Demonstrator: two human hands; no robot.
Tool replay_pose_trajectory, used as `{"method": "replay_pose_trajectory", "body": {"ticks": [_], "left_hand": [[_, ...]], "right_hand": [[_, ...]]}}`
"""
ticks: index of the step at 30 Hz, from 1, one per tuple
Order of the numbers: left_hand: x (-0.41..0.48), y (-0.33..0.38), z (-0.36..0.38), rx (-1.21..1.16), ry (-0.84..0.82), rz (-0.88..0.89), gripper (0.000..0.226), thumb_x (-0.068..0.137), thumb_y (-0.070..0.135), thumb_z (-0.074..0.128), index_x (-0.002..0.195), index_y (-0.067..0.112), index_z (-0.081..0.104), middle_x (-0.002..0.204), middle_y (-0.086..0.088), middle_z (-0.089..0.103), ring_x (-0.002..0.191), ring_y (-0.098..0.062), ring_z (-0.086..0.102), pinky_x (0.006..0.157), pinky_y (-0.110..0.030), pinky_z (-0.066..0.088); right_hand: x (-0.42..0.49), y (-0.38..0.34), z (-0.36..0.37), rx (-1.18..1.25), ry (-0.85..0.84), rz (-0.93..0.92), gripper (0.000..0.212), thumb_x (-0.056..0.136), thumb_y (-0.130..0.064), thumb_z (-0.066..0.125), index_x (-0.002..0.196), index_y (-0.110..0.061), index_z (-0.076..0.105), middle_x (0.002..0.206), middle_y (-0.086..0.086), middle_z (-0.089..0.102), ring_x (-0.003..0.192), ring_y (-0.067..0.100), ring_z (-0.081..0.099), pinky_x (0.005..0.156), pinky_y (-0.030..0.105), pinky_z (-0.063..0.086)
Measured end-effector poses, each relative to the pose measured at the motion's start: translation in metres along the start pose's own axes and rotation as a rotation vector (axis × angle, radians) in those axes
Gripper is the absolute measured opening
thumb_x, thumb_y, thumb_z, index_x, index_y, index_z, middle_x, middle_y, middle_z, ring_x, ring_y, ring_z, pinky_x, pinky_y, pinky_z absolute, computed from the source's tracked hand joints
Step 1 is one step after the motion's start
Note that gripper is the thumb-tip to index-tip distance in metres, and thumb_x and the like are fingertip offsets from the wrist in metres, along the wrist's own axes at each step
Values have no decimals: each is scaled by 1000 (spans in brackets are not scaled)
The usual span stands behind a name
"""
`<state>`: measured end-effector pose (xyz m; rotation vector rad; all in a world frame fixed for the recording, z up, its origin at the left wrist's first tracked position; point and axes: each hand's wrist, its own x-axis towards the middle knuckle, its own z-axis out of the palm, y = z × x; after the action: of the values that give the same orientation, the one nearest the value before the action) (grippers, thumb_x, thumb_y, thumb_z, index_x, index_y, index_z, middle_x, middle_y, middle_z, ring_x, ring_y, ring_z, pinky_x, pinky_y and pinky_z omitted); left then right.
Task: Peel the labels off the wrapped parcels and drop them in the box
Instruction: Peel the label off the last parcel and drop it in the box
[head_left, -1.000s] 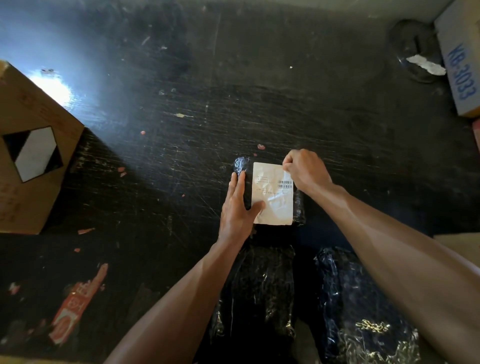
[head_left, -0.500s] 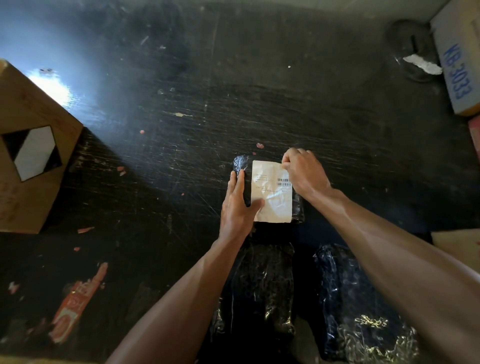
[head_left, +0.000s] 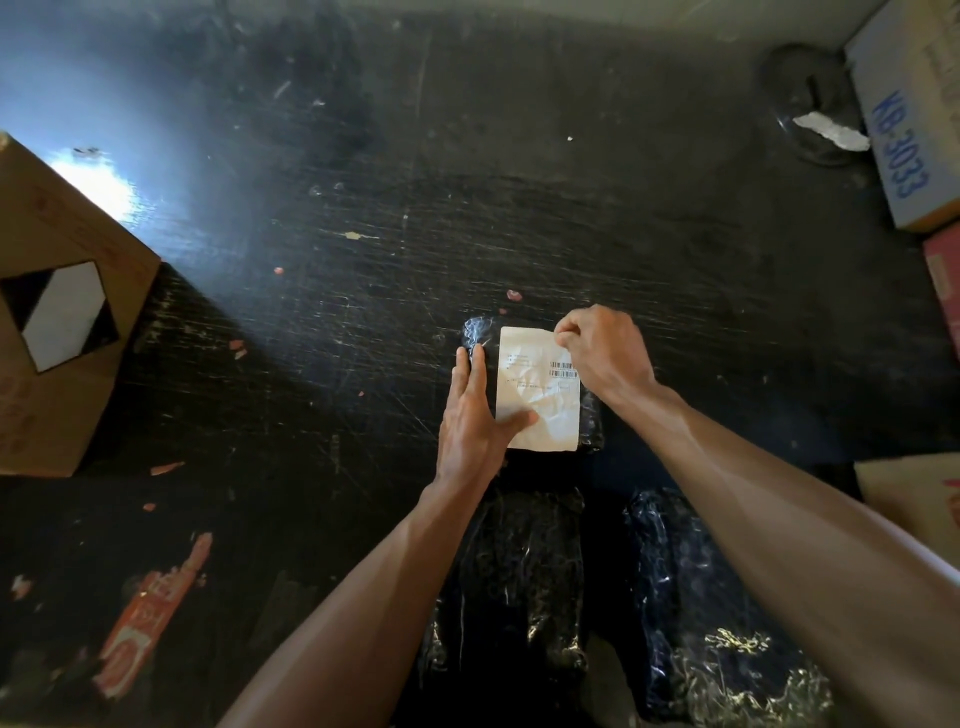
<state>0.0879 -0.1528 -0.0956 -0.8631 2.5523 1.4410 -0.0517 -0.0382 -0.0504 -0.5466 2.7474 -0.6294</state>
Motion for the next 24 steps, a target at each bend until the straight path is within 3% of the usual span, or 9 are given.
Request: {"method": "replay_pose_trajectory", "body": {"ticks": [7,11,15,19,24], "left_hand": [[-1,2,-1,-5,9,-12,113,74,41,81,156,29,4,164,10,-2,147,-20,19,112,-40,30],[-4,4,-4,13,9,-18,113,75,39,81,156,30,3,164,9,-1,147,-20,22,113,-42,33],[-2,9,-8,92,-27,-6,113,76,41,80,156,25,2,164,6,-3,149,-19,15,113,-44,33],[4,12,-16,194,-73,122,112,75,38,81,156,16,8,164,2,-1,150,-15,1,117,-42,27],[7,9,-21,214,-68,140,111,74,37,83,156,16,11,163,1,10,149,-15,8,118,-41,25]], "right_hand": [[-23,-4,-1,0,12,-85,19,98,-15,57,98,-13,76,96,-2,64,83,11,58,61,13,34],[-32,-5,-3,-12,8,-147,20,97,-13,56,96,-14,75,94,-2,63,86,12,59,69,23,41],[-24,-7,-5,30,15,-45,12,94,-14,61,90,-18,71,96,-3,58,88,11,57,63,18,40],[-16,-8,1,114,25,61,9,86,-16,74,82,-20,66,97,-5,56,85,9,58,63,19,42],[-10,-6,5,154,-6,89,10,87,-18,75,91,-20,66,86,-9,66,81,7,65,61,18,43]]}}
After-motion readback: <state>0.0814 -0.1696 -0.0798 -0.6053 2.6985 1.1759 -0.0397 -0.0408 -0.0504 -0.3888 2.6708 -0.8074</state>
